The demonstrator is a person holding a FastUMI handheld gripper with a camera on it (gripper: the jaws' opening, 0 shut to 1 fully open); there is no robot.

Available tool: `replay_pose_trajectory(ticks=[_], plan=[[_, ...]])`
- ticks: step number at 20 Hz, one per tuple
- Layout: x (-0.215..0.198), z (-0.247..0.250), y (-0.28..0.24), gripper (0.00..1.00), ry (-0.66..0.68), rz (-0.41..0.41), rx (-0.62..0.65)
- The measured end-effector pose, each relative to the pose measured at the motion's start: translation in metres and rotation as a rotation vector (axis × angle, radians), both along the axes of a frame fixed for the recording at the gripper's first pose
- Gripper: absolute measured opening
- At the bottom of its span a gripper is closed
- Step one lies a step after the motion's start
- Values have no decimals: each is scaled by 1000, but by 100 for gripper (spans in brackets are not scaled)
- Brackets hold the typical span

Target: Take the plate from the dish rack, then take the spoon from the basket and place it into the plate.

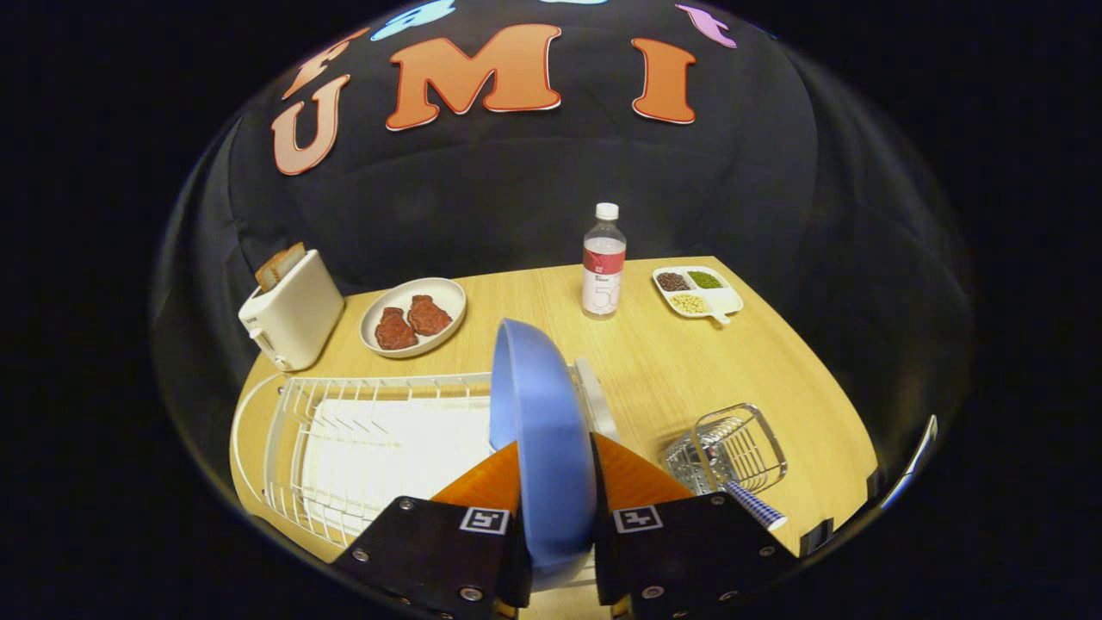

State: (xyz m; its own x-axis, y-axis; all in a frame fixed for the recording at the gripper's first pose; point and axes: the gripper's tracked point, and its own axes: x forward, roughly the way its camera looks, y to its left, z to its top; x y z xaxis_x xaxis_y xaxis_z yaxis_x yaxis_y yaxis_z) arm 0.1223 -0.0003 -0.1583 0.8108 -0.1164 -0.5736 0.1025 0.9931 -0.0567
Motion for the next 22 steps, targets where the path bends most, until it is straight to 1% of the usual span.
replay_pose_trajectory(ticks=[1, 4, 9, 13, 16, 19, 21, 22], plan=[[0, 3, 2, 27, -2, -7, 10], [-2, 9, 1, 26, -16, -9, -4], [-1, 23, 2, 26, -55, -10, -72], [-2, 27, 1, 26, -71, -27, -80], [-3, 29, 3, 26, -74, -24, -100], [-2, 37, 4, 26, -94, -13, -148], [-2, 44, 6, 26, -105, -13, -142], [-4, 46, 10, 26, -106, -11, -119]])
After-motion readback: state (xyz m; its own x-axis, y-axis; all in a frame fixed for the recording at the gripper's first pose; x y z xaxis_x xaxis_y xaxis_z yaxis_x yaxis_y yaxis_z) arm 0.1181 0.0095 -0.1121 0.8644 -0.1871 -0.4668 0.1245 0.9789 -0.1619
